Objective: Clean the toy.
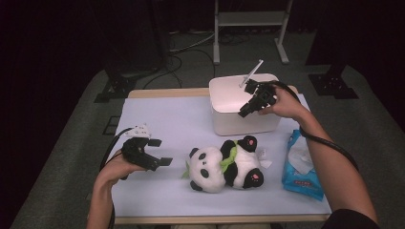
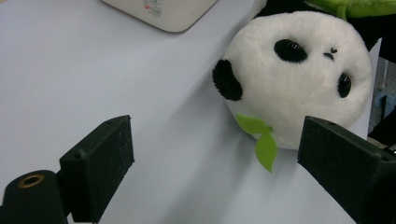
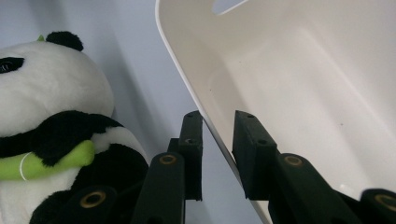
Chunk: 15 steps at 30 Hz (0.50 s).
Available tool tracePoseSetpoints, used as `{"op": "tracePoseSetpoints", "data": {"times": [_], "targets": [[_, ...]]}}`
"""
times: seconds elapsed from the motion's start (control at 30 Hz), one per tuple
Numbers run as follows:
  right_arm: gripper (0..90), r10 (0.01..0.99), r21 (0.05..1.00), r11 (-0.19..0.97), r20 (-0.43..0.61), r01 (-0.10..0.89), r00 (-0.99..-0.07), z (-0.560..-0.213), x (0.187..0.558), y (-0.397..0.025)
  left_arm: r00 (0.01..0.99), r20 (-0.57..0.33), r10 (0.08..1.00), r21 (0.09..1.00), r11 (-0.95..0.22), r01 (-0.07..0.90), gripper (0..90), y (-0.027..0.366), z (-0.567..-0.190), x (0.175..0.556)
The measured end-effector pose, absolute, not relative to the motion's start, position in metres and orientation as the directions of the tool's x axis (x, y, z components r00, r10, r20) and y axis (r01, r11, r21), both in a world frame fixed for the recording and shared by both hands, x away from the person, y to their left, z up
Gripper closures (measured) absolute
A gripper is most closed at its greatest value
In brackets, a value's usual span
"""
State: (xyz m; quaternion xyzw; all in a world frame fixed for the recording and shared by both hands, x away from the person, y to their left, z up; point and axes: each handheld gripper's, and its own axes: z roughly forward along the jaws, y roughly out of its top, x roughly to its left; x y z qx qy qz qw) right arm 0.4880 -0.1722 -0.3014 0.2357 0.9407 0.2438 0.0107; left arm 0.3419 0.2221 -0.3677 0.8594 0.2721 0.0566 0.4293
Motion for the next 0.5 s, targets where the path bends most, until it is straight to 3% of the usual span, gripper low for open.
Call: {"op": "tracePoseSetpoints", "data": {"times": [0.5], "targets": [[74.8,0.421,0.435,0.795,0.105,0.422,-0.901,-0.3072,0.4919,-0.1624,0.849,-0.144,0.508,0.763,-0.489,0.422,9.7,0.2211,-0.3701,0.3439]]}}
